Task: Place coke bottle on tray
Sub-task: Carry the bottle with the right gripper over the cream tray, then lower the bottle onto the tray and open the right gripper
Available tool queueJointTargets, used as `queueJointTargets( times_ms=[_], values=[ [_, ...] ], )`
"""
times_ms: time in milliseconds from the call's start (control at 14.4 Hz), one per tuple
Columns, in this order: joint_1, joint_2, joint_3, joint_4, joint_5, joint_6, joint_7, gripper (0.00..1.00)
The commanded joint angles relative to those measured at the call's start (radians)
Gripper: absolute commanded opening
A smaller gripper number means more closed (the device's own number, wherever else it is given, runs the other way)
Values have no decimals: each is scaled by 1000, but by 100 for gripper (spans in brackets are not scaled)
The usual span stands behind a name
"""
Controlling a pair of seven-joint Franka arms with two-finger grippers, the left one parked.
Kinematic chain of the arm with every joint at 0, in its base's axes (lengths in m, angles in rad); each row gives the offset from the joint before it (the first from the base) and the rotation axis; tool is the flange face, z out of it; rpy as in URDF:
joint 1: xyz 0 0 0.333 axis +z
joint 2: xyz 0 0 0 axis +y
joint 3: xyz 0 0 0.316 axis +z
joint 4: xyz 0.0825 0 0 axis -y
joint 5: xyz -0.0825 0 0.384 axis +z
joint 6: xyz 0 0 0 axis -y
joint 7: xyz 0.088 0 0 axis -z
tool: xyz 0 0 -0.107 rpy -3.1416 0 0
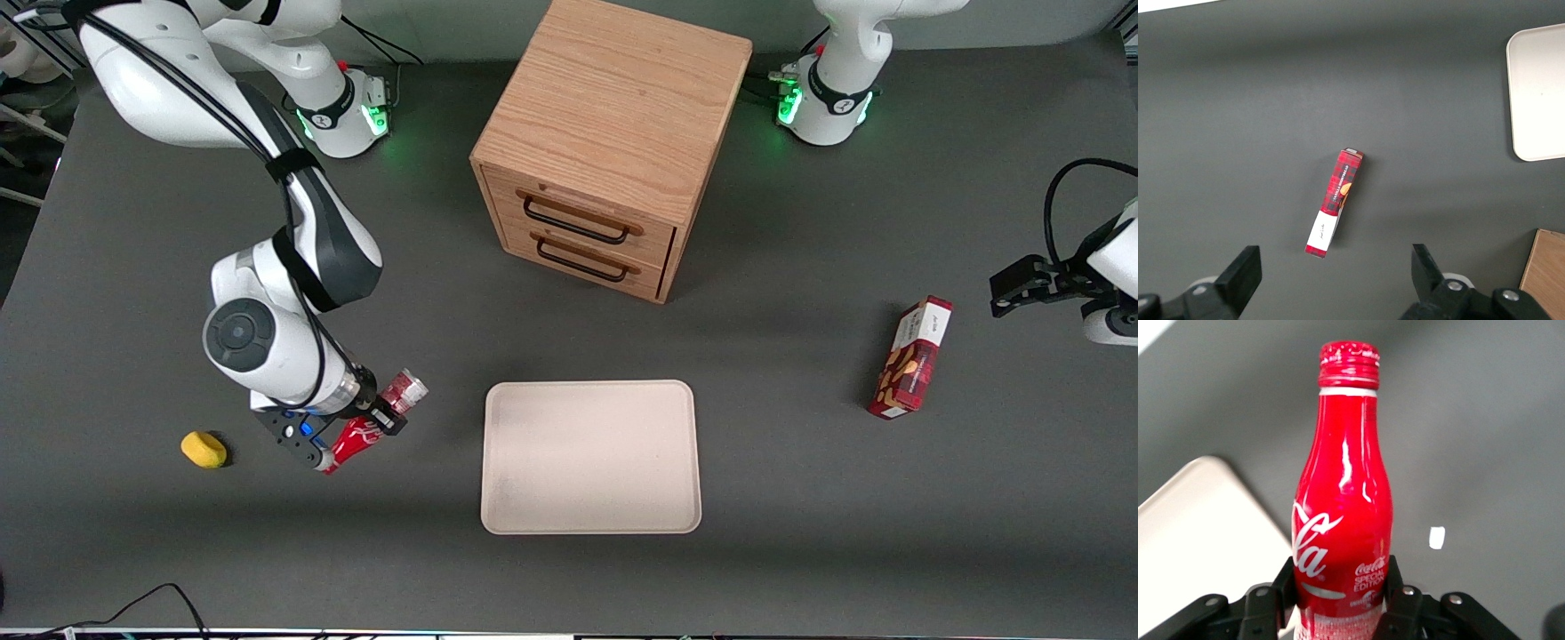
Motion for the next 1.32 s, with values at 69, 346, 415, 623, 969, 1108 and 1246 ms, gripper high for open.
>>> queueJointTargets(
  times_ms=[69, 346, 415, 623, 969, 1108, 1246],
  values=[
    [63, 134, 11, 254, -14, -53, -347, 6],
    [118, 314, 14, 423, -8, -44, -584, 6],
    [133, 352, 14, 440, -9, -39, -639, 4],
    [178, 411, 5, 447, -12, -16, -689, 0],
    [196, 494, 0, 444, -8, 31, -672, 0],
    [196, 517, 0, 444, -5, 56, -638, 0],
    [196, 532, 0, 444, -3, 79, -603, 1]
  ],
)
